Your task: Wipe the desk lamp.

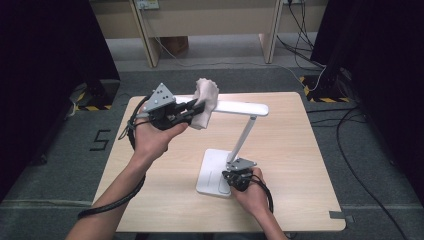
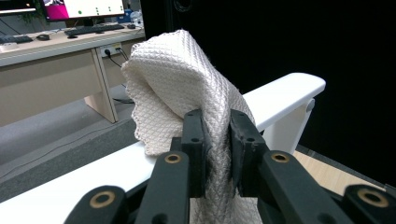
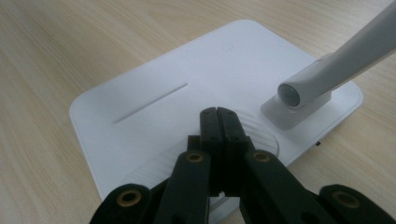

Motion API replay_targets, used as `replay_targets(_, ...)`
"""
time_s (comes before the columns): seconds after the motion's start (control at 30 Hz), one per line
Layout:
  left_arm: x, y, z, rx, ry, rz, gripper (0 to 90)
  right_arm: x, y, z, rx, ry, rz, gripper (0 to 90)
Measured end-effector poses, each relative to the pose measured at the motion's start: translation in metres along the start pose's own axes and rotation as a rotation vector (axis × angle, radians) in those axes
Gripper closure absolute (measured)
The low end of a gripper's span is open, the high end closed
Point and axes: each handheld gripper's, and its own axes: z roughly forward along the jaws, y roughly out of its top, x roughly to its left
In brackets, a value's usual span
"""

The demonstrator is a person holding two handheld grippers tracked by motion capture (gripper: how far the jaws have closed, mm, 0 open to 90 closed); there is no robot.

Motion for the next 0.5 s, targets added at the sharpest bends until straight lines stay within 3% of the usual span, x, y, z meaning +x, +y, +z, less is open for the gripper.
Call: replay_targets(0.5, -0.0075, 0.0028, 0.0088, 0.005, -0.015, 0.006, 77.9, 0.0003, 0.0000, -0.0001, 0.002, 0.000, 0.001, 90.0)
